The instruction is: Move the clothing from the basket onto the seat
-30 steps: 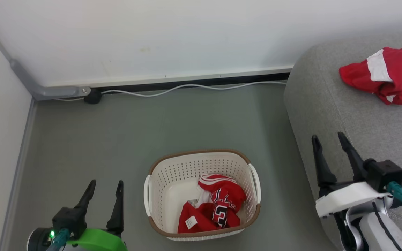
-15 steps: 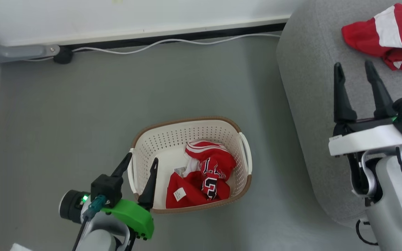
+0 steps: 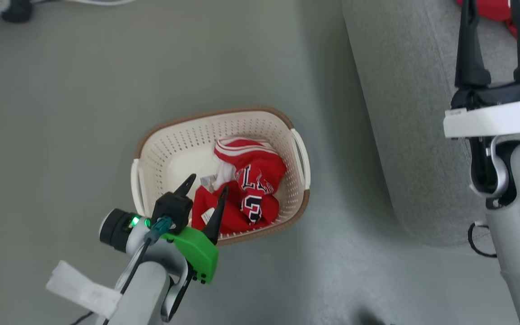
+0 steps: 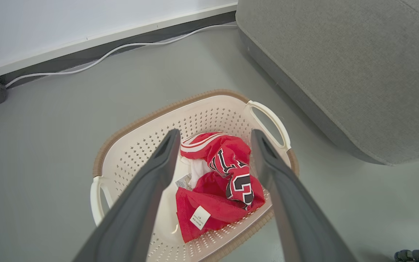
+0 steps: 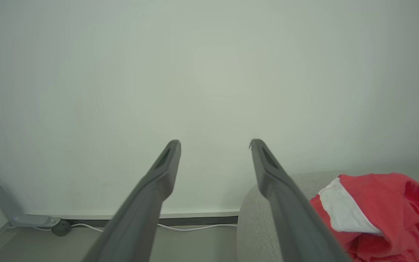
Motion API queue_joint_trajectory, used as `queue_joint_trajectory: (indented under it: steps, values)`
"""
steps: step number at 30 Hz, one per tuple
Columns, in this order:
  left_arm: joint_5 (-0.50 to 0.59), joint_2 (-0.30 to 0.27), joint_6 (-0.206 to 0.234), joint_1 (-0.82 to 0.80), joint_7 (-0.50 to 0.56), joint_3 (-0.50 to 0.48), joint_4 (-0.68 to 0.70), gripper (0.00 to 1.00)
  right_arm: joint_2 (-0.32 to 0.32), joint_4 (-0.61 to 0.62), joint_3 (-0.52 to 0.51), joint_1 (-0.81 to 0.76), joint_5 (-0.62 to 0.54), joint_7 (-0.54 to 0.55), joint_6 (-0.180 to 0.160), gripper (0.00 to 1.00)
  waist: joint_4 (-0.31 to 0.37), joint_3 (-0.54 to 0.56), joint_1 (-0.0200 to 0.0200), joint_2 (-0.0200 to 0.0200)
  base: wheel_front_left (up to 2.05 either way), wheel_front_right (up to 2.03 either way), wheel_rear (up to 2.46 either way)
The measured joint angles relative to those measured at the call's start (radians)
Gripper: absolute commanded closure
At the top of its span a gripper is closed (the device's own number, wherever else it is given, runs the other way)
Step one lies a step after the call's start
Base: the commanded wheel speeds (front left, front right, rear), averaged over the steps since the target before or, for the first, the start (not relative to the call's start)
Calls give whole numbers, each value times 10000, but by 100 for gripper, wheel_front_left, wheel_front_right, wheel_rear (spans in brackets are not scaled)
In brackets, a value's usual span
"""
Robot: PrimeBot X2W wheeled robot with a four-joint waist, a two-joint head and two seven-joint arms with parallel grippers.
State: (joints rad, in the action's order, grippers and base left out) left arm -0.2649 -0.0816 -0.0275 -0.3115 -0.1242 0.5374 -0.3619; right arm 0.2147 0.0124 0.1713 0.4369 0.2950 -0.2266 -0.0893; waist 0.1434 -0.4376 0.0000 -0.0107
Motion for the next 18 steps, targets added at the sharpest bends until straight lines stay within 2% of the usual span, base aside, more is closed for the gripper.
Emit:
queue_joint_trajectory:
  steps: [18]
  values:
    - [1104,73,-518,-1794,366,1133,-1367,0,-351,178,25,2098,125,-13,184,0,928,-2553,1,0,0,0,0]
